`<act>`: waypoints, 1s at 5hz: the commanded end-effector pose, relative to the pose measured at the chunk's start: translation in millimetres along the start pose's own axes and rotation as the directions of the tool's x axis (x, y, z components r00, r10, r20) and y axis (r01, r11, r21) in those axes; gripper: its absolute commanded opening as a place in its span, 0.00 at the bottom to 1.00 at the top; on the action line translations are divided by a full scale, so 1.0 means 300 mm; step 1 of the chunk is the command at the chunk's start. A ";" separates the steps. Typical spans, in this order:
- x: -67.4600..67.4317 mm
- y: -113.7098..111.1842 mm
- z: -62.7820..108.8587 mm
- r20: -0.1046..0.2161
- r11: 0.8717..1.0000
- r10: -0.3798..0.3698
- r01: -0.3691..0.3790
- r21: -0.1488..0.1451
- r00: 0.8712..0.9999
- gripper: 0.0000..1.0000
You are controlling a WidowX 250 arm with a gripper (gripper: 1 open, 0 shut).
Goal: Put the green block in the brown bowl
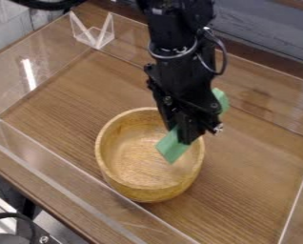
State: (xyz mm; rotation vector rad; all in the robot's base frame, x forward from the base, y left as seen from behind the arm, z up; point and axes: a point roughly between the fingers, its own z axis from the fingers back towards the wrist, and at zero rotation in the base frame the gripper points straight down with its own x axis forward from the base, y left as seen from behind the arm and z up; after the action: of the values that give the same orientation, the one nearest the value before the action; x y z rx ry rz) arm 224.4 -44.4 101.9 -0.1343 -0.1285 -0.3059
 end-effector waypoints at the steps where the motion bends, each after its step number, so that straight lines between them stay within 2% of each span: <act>1: 0.022 0.012 0.018 0.036 1.000 0.005 -0.005 0.007 0.999 0.00; 5: 0.048 0.036 0.006 0.056 1.000 0.019 -0.020 0.011 0.998 0.00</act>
State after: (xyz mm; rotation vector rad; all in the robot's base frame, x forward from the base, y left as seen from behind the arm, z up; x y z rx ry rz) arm 232.0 -40.1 94.3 -0.1346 -0.1373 -0.2854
